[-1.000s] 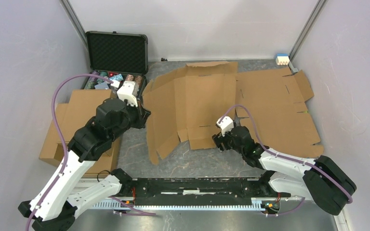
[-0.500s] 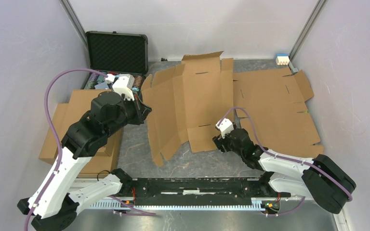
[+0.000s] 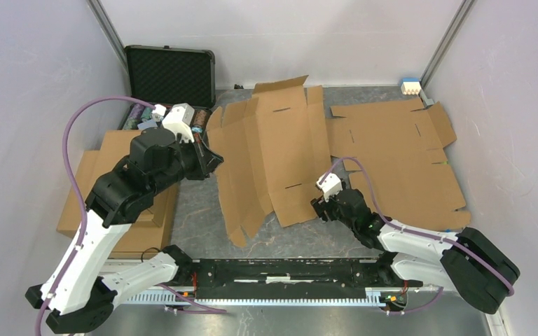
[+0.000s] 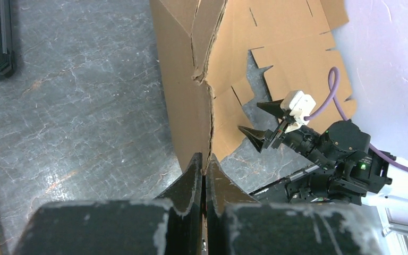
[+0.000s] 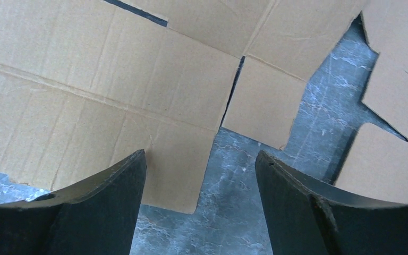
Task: Fold the paper box
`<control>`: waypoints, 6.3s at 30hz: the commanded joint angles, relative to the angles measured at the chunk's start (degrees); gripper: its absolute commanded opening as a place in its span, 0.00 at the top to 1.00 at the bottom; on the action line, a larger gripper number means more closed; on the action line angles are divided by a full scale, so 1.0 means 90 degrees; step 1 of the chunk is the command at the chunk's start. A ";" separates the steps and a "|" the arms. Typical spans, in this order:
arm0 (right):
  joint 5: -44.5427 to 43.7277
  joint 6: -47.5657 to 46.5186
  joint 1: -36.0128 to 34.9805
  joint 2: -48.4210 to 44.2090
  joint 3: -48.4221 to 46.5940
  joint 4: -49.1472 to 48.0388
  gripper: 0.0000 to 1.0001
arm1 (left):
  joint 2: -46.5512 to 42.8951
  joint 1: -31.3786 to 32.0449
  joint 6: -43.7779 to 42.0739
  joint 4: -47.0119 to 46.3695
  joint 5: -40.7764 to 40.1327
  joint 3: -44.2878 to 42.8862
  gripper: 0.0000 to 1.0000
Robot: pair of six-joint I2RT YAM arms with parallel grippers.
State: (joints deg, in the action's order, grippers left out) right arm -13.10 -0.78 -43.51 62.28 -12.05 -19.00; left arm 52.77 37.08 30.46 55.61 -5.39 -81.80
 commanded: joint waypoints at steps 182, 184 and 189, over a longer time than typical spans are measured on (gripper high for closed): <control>0.1980 0.1037 -0.0461 -0.1169 -0.1130 0.2783 0.11 | -0.2594 0.0031 -0.1686 -0.3511 0.0115 0.4464 0.98; 0.1617 0.0973 -0.0459 -0.1429 -0.1325 0.3214 0.06 | -0.2573 0.0031 -0.1773 -0.3388 0.0033 0.4396 0.98; 0.0353 0.1190 -0.0439 -0.2164 -0.1578 0.3759 0.02 | -0.2574 0.0033 -0.1846 -0.3338 0.0025 0.4381 0.98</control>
State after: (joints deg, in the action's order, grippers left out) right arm 1.21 9.10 -47.27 47.53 -22.65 9.85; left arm 29.85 37.15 17.37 26.52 -3.99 -40.97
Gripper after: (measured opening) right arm 0.977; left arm 0.044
